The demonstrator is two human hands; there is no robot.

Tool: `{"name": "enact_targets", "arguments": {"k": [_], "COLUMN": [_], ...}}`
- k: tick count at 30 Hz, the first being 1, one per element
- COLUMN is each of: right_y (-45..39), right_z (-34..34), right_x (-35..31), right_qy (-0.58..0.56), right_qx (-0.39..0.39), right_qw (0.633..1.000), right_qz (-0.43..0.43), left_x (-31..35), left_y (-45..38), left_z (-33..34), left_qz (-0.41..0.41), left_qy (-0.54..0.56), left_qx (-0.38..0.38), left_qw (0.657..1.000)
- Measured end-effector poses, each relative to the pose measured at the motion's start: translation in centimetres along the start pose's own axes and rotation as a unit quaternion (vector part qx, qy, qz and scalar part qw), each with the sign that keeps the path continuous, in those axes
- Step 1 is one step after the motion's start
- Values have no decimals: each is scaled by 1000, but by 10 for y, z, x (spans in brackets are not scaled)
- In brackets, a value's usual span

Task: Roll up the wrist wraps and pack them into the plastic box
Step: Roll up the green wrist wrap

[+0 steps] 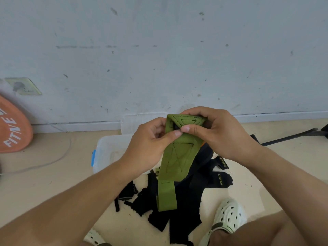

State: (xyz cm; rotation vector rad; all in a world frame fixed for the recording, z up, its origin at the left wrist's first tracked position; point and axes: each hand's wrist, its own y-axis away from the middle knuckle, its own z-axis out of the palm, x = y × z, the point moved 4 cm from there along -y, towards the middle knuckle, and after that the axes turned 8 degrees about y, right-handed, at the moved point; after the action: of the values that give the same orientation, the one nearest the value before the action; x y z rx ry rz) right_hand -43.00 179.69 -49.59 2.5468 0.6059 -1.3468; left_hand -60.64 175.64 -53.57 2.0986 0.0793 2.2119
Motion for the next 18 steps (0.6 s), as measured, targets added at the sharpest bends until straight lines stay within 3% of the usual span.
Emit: {"name": "enact_targets", "arguments": {"k": [4, 9, 13, 18], "right_y": [-1, 3, 4, 6], "right_z": [-3, -6, -12, -12], "right_x": [0, 1, 1, -2], "right_qy": [25, 69, 6, -29], "right_qx": [-26, 35, 76, 83], "right_qw": [999, 997, 997, 996], "right_qz": [-2, -5, -16, -28], "left_x": [-4, -10, -5, -3], "left_y": [2, 2, 3, 5], "left_z": [2, 8, 15, 21], "left_qz": [-27, -89, -124, -113], "left_qy": [20, 73, 193, 170], "left_qx": [22, -8, -41, -71], "left_qw": [999, 993, 972, 976]}}
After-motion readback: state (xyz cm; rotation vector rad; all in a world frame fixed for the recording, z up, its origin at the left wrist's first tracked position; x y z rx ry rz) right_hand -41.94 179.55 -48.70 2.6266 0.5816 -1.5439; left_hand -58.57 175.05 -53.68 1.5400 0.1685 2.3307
